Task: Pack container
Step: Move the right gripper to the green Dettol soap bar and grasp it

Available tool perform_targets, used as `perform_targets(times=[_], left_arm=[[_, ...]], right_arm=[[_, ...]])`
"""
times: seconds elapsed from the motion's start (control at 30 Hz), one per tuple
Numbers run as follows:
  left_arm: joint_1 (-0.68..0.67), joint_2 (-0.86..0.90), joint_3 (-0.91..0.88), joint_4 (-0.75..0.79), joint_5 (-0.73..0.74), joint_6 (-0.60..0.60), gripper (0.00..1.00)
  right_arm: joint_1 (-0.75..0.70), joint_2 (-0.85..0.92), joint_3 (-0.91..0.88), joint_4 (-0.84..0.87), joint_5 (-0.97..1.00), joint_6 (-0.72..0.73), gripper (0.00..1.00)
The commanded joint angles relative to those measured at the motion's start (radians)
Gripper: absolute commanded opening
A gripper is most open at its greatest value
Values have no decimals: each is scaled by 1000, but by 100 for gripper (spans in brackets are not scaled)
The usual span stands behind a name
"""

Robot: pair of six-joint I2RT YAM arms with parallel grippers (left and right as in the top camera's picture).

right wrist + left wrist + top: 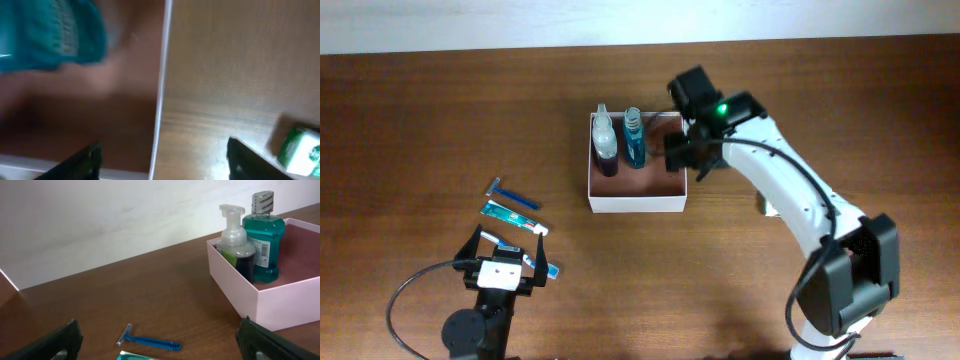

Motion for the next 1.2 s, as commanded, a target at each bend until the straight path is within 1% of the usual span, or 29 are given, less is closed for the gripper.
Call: perform_targets(times=[0.0, 0.07, 0.1, 0.23, 0.43, 0.5, 0.63, 0.8, 0.9, 1.03, 1.17], left_arm=[[6, 1, -5, 1, -3, -17, 99], [6, 1, -5, 1, -3, -17, 99], [6, 1, -5, 1, -3, -17, 99], [6, 1, -5, 1, -3, -17, 100], [6, 1, -5, 1, -3, -17, 99], [6, 1, -5, 1, -3, -17, 99], [6, 1, -5, 1, -4, -17, 99], [6, 1, -5, 1, -4, -17, 99], [6, 1, -5, 1, -3, -17, 99], [6, 1, -5, 1, -3, -17, 99], [6, 1, -5, 1, -3, -17, 99]], right_arm=[[-34, -44, 140, -83, -2, -18, 74], [-75, -48, 183, -147, 1, -13, 79], [-98, -50, 193, -173, 2, -8, 79], [-241, -50, 190, -273, 13, 116, 81], [-434, -49, 104, -286, 13, 317, 81], [-484, -48, 50, -280, 13, 414, 80], [-537, -48, -96, -218, 11, 554, 79], [-537, -48, -308, -60, 7, 650, 78], [-537, -48, -398, 31, 0, 688, 78], [-537, -48, -489, 151, -24, 704, 78], [-534, -46, -555, 256, -43, 725, 78]])
